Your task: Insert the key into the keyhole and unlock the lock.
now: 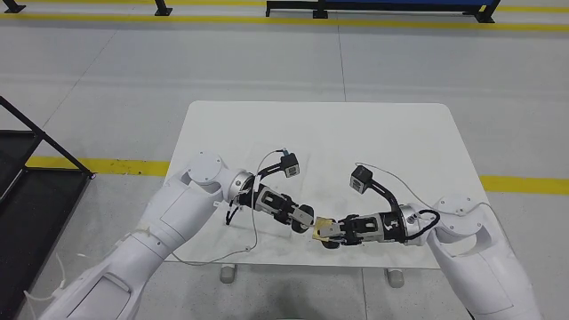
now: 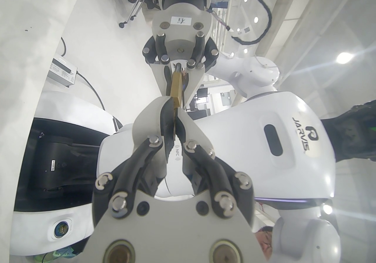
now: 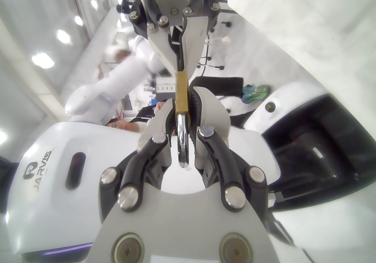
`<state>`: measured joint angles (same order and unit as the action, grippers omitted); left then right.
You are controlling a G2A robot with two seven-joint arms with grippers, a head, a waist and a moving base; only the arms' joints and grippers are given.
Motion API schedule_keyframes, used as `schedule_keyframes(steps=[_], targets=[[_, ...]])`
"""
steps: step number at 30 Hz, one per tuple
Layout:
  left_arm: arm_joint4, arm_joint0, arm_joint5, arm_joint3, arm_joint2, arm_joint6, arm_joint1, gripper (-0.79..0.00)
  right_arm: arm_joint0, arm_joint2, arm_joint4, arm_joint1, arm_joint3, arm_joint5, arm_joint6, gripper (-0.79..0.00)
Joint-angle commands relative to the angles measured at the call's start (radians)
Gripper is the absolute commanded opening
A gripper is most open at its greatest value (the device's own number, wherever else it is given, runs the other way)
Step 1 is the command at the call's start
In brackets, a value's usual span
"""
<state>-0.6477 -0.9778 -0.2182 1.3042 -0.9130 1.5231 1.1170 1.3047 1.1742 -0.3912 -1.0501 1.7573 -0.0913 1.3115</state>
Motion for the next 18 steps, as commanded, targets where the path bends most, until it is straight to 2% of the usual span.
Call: schedule_keyframes(steps=[1,6,8,9,10,11,12,18], targets=[[0.0,0.001,-0.001,-0.001,0.0,-0.001,0.0,-0.785,0.0,-0.002,-0.002,0.001,0.0,0.0,-0.002,-0.785],[-0.002,0.002,-0.002,-0.003,-0.001,-0.003,0.001,-0.767,0.0,-0.005,-0.007,0.004,-0.001,0.002,-0.007,-0.785],[-0.004,0.002,-0.002,-0.002,-0.002,-0.002,0.002,-0.477,0.0,-0.006,-0.008,0.005,-0.001,0.003,-0.008,-0.785],[-0.005,0.002,-0.002,-0.002,-0.003,-0.003,0.002,-0.409,0.0,-0.006,-0.009,0.006,-0.002,0.004,-0.011,-0.785],[-0.005,0.002,-0.002,-0.003,-0.003,-0.003,0.002,-0.2,-0.001,-0.007,-0.01,0.006,-0.002,0.004,-0.011,-0.785],[-0.006,0.002,-0.002,-0.003,-0.005,-0.005,0.002,-0.043,-0.001,-0.007,-0.012,0.007,-0.002,0.006,-0.013,-0.785],[-0.007,0.002,-0.002,-0.003,-0.006,-0.006,0.001,0.0,-0.001,-0.008,-0.013,0.007,-0.003,0.007,-0.016,-0.785],[-0.006,0.0,-0.007,0.0,-0.022,-0.011,-0.002,0.0,0.0,-0.008,-0.022,0.01,-0.005,0.014,-0.03,-0.785]])
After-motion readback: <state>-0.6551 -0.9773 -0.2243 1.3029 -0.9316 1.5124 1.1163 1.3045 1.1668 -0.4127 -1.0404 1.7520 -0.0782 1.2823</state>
